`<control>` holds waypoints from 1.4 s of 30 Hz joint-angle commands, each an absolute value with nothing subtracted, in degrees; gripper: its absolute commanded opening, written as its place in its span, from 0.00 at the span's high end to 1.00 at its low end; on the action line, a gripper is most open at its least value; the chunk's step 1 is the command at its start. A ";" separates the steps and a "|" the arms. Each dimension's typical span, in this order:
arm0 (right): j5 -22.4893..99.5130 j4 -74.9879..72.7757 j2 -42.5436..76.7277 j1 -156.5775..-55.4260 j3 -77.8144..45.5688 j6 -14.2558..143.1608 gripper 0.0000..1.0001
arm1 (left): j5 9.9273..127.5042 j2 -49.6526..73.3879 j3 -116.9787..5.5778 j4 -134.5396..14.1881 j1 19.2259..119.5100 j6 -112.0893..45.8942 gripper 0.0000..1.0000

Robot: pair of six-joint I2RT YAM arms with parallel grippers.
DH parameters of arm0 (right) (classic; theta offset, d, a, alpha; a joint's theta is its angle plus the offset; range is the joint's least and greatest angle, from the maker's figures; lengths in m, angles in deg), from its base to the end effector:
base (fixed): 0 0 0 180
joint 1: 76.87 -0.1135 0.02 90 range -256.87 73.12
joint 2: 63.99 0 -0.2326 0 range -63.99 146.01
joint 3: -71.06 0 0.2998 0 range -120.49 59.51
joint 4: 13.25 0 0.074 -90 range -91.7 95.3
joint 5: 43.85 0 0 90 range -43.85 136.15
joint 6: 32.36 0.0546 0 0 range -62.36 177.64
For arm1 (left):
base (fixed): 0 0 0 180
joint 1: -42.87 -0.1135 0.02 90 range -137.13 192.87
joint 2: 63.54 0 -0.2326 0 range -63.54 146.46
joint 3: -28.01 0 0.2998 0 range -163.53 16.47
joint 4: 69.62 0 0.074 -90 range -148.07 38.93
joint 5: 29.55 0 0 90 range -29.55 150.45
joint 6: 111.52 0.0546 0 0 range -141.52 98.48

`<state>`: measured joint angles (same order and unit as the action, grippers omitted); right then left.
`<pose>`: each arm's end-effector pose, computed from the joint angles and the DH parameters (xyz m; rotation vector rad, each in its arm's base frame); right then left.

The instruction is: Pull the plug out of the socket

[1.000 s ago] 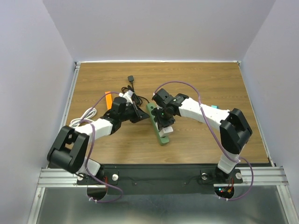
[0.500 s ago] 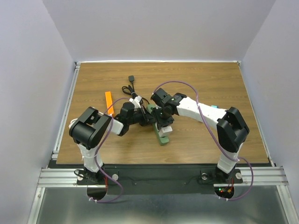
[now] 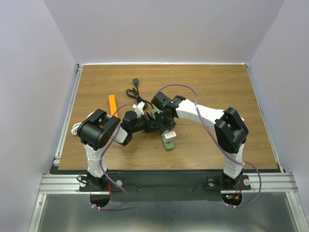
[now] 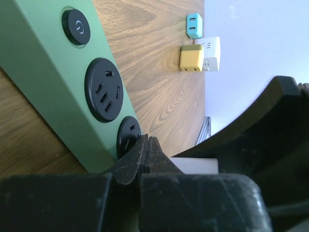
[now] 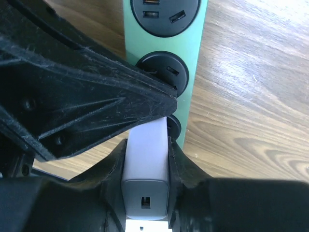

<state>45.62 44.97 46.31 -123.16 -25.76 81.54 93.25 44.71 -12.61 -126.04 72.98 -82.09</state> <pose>0.2986 0.3131 0.1397 -0.5598 2.8175 0.2769 0.2659 -0.1884 0.0339 -0.0588 2.0517 -1.5781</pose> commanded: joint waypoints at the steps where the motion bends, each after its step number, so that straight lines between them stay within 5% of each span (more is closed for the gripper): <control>1: 47.99 44.96 45.53 -123.46 -28.73 81.54 1.00 | 93.41 48.08 -9.81 -120.74 73.63 -79.88 1.00; 14: 51.86 54.81 41.75 -123.54 -44.11 80.84 1.00 | 93.15 56.25 -8.41 -122.06 73.81 -77.77 1.00; 33: 44.66 49.19 49.48 -123.46 -34.18 78.21 0.99 | 92.71 58.54 -6.91 -123.73 74.25 -77.59 1.00; 42: 49.13 57.08 45.26 -123.46 -50.23 78.56 1.00 | 92.97 59.42 -6.82 -123.02 74.33 -76.63 1.00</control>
<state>47.06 58.50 51.23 -123.48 -36.52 79.02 93.58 53.98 -10.84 -144.83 73.70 -83.14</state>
